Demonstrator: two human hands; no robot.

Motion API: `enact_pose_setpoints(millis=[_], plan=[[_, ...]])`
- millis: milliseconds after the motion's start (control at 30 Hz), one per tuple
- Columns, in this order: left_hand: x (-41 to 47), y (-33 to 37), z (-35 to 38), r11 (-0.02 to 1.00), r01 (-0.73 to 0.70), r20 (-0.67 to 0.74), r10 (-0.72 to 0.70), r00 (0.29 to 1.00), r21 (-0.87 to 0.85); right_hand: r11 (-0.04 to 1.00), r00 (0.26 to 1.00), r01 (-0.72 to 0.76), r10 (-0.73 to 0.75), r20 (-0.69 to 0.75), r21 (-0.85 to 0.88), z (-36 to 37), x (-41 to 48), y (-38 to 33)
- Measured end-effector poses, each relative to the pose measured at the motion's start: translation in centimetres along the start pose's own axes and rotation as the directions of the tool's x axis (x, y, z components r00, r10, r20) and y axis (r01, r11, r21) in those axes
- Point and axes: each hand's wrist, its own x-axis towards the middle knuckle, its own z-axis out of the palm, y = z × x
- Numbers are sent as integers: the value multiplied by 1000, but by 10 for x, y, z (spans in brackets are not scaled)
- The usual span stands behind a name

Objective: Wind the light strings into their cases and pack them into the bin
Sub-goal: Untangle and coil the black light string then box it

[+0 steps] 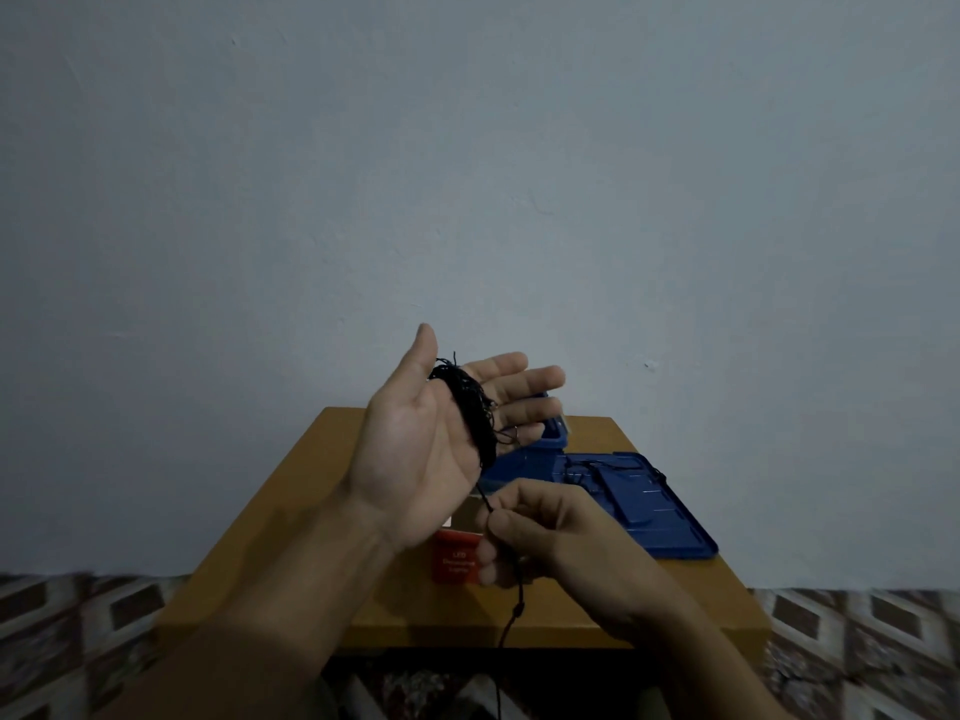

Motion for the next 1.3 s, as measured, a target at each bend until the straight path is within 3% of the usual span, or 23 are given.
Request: enact_pose_setpoints(millis=[233,633,967,1133,1300], plan=[[4,4,-5,993,-69,-109,80,991,97,998,998,-46,45,-52,-31,-3,-1,-2],[2,2,-6,978,48,-172,-13,985,202,992,962,118,-101,-256,52,-15,-4,-21],[2,-6,-14,926,190,-143,-151,978,326,959,935,282,-269,-231,25,-18,-7,-49],[0,-8,-18,862,248,-81,-237,968,442,940,897,332,-341,-280,-82,-24,-8,-65],[-9,-2,-8,798,283,2,-335,942,532,920,900,366,-389,-199,-141,-25,-9,-75]])
